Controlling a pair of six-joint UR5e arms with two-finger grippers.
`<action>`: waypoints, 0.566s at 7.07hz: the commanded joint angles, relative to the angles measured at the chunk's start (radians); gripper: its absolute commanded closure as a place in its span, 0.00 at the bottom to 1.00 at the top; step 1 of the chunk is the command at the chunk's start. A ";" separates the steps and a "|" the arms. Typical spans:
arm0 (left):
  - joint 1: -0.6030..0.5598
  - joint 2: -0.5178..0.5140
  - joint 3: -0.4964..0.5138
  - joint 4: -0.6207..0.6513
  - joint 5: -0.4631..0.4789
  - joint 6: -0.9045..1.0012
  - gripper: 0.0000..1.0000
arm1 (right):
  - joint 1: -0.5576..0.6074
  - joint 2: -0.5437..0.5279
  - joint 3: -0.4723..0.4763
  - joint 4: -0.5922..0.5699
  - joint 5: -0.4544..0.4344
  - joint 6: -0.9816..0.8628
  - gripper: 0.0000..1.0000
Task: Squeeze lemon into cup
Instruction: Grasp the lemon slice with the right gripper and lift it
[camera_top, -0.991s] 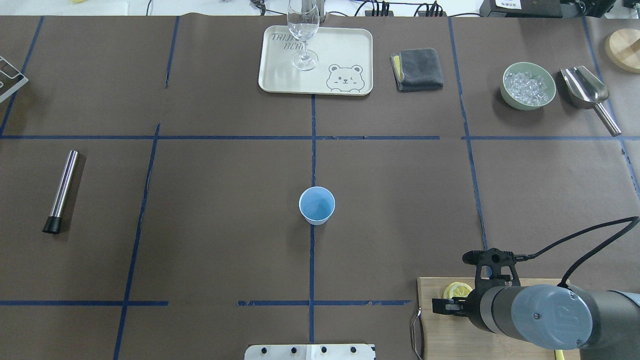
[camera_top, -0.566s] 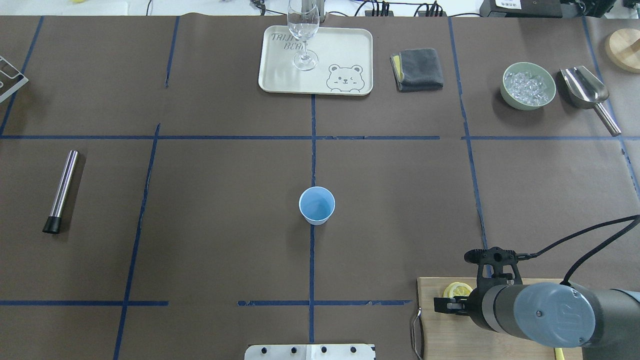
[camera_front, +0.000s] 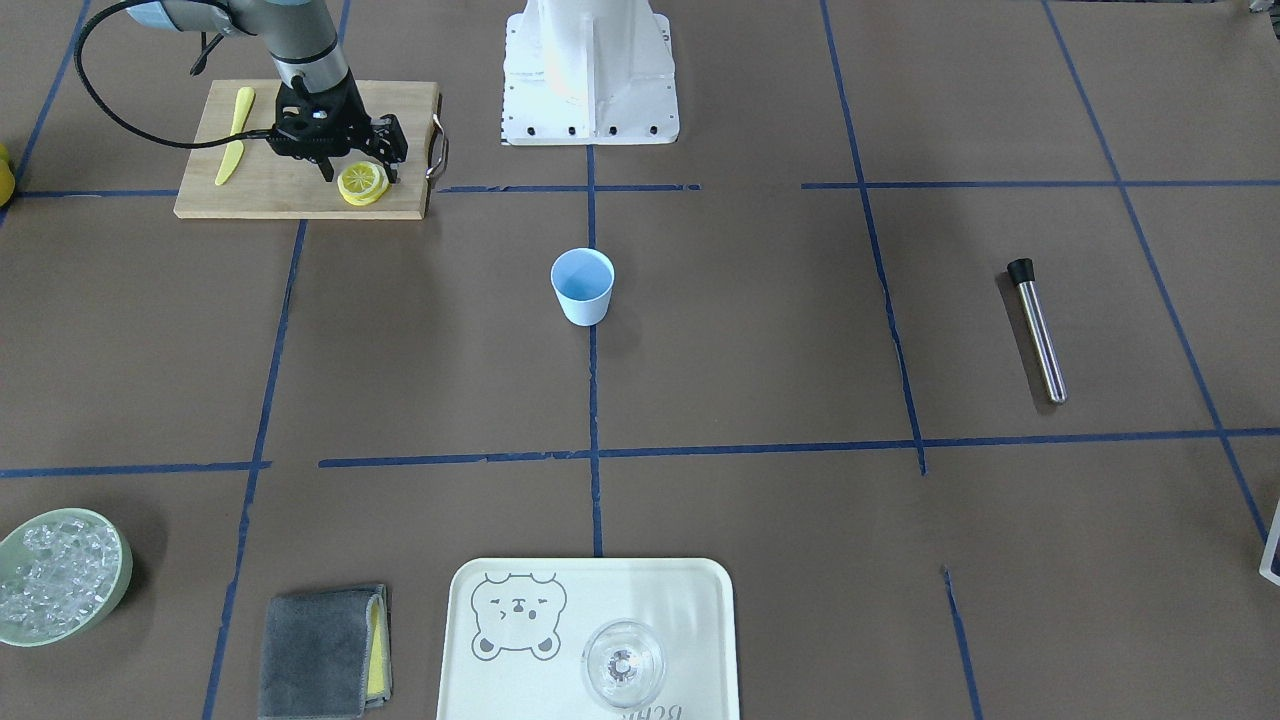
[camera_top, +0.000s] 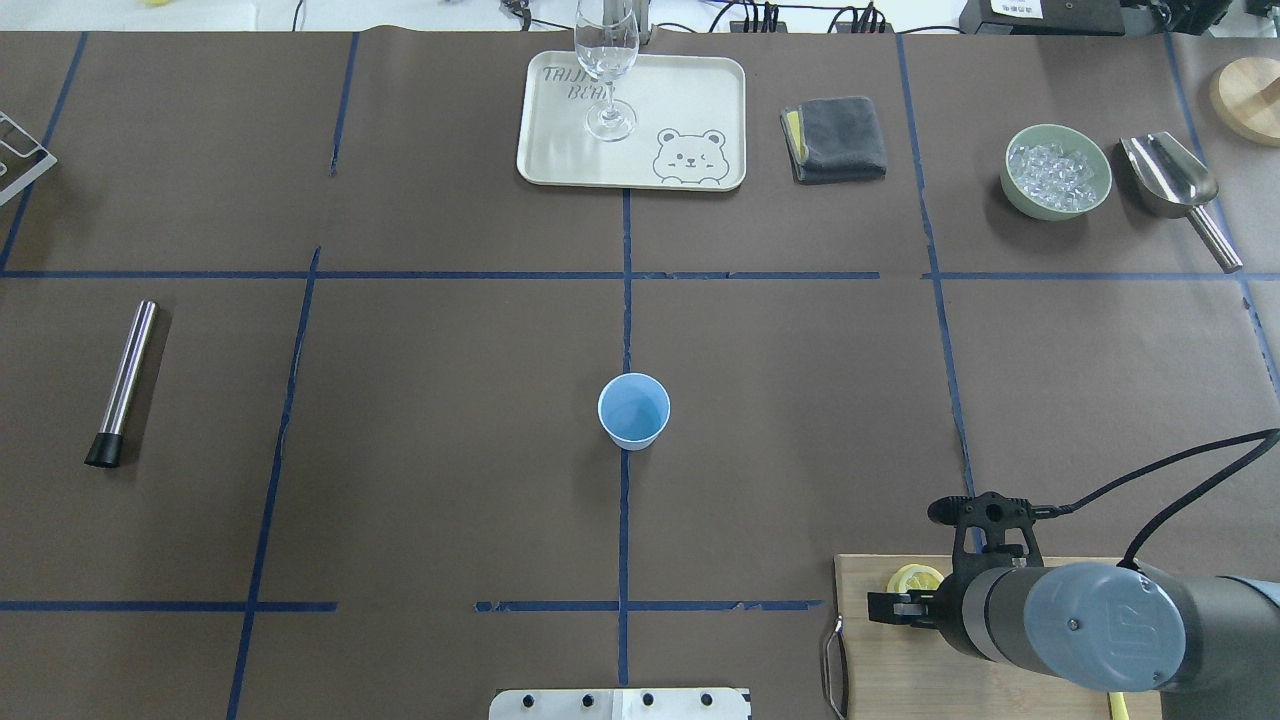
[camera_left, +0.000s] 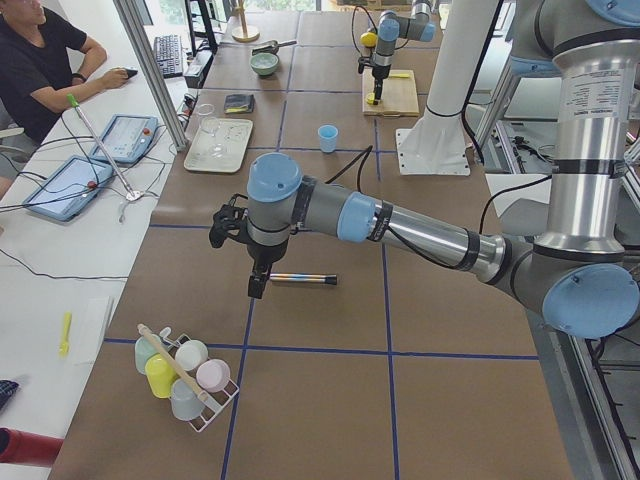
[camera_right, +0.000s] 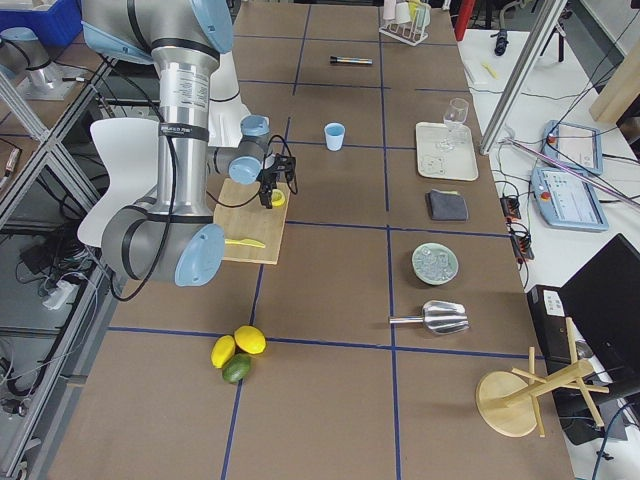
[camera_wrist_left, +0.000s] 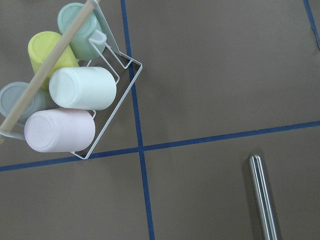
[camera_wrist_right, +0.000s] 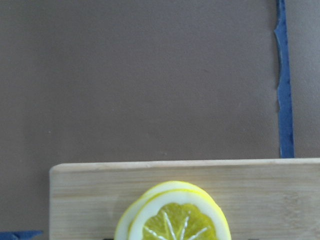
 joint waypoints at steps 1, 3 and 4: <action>0.000 -0.002 0.002 0.000 0.000 0.000 0.00 | 0.000 0.002 0.002 0.000 -0.002 0.000 0.27; 0.000 -0.002 0.002 0.000 0.000 0.000 0.00 | 0.001 0.001 0.004 0.000 -0.001 0.000 0.45; 0.000 -0.002 0.002 0.000 0.000 0.000 0.00 | 0.001 0.001 0.007 0.000 -0.001 0.000 0.45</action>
